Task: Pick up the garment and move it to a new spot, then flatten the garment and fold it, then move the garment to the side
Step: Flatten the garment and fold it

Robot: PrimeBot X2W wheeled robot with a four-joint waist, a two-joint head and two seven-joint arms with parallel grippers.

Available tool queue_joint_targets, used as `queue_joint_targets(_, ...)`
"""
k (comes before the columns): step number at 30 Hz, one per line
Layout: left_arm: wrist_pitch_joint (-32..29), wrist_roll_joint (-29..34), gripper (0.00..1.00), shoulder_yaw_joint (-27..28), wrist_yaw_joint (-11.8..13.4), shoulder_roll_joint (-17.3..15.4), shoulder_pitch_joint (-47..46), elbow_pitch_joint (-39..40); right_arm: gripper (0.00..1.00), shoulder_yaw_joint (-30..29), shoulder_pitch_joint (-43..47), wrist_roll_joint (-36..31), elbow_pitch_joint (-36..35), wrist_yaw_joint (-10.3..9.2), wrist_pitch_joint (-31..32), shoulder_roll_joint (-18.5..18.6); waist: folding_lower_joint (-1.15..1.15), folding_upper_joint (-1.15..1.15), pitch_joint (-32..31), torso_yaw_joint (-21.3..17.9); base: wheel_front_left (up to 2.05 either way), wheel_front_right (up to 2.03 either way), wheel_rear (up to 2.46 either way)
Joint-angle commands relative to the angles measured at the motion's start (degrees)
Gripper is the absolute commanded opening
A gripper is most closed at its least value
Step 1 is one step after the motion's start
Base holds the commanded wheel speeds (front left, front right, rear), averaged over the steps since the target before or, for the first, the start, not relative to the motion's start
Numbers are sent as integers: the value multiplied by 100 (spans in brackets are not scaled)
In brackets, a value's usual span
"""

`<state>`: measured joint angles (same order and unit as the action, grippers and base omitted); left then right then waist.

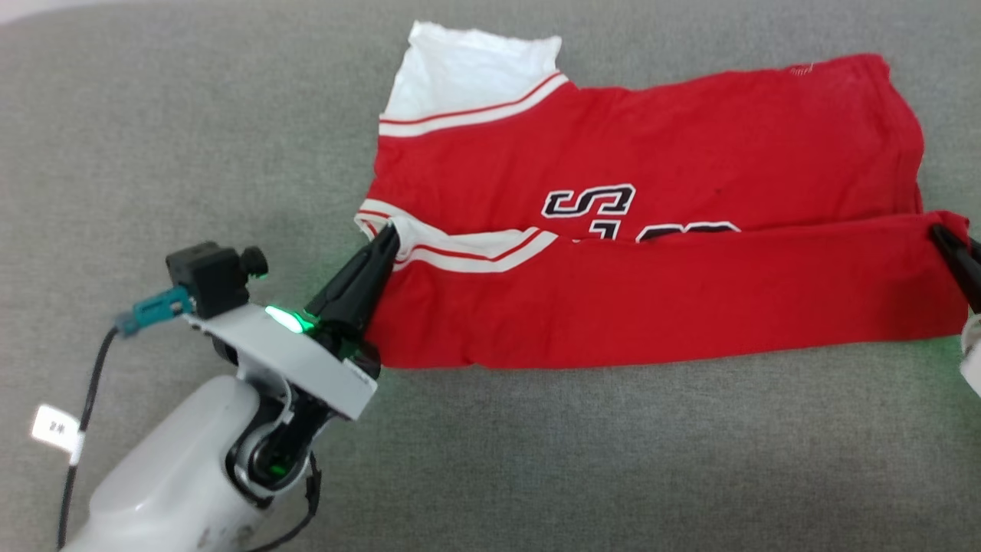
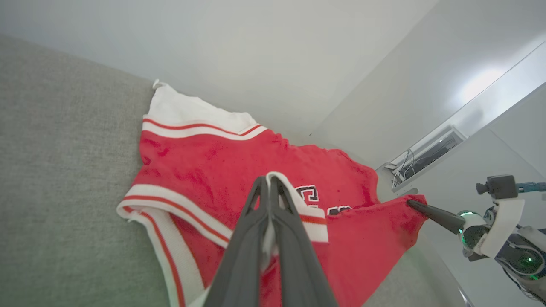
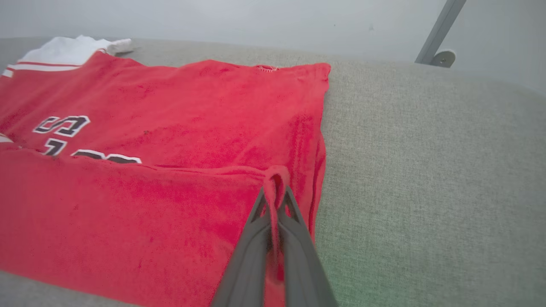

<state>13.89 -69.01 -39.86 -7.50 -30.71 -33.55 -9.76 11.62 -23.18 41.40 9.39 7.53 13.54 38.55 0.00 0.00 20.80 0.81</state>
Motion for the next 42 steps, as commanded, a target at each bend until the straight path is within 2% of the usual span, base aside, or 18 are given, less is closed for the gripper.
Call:
queue_joint_targets(1,19,-28,0,-75,8,1,-98,-149,0,81,-121,-15,132,-9,-57,-47,0,0,144,-49,0,0,0)
queue_joint_targets(10,99,-73,0,-715,8,117,-599,-1409,0,833,-796,-196,1321,-9,-735,-131,0,0,386,-101,0,0,0)
queue_joint_targets(12,96,11,4,-837,12,111,-659,-1720,0,969,-915,-233,1529,-9,-918,-182,0,0,374,-101,0,0,0)
queue_joint_targets(13,95,38,15,-892,13,106,-681,-1843,0,1033,-960,-269,1615,-9,-1027,-197,0,0,354,-103,0,0,0)
queue_joint_targets(14,101,142,47,-946,14,62,-725,-1979,25,1113,-1005,-332,1693,-9,-1143,-197,0,0,321,-104,0,0,0)
queue_joint_targets(15,106,200,100,-999,14,42,-765,-2042,51,1166,-1036,-393,1762,-9,-1256,-192,0,0,278,-102,0,0,0)
queue_joint_targets(16,109,239,100,-1047,14,48,-805,-2063,100,1174,-1052,-414,1850,-10,-1379,-208,0,0,220,-93,0,0,0)
queue_joint_targets(22,-4,620,100,-1421,10,-345,-1066,-2000,100,1039,-880,-343,2129,-9,-1983,-355,0,0,-253,-19,0,0,0)
queue_joint_targets(27,-900,614,100,-1672,54,-866,-1287,-1727,100,961,-685,-296,2089,-9,-2210,-463,0,0,-624,-8,0,0,0)
queue_joint_targets(30,-1592,393,100,-1695,256,-1131,-1342,-1325,100,954,-605,-305,2003,-9,-2193,-522,0,0,-744,-47,0,0,0)
queue_joint_targets(34,-2876,-264,100,-1824,582,-1404,-1142,-572,100,920,-530,-365,1864,-9,-2126,-572,0,0,-793,-117,0,0,0)
queue_joint_targets(37,-3534,-724,100,-1855,882,-1577,-1003,-19,100,885,-505,-382,1726,-9,-2076,-594,0,0,-743,-195,0,0,0)
queue_joint_targets(39,-3770,-797,100,-1925,1027,-1701,-943,183,100,860,-488,-396,1647,-9,-2042,-601,0,0,-680,-267,0,0,0)
queue_joint_targets(42,-3799,-1008,100,-1871,1112,-1641,-828,287,100,798,-483,-419,1555,-9,-1997,-598,0,0,-578,-368,0,0,0)
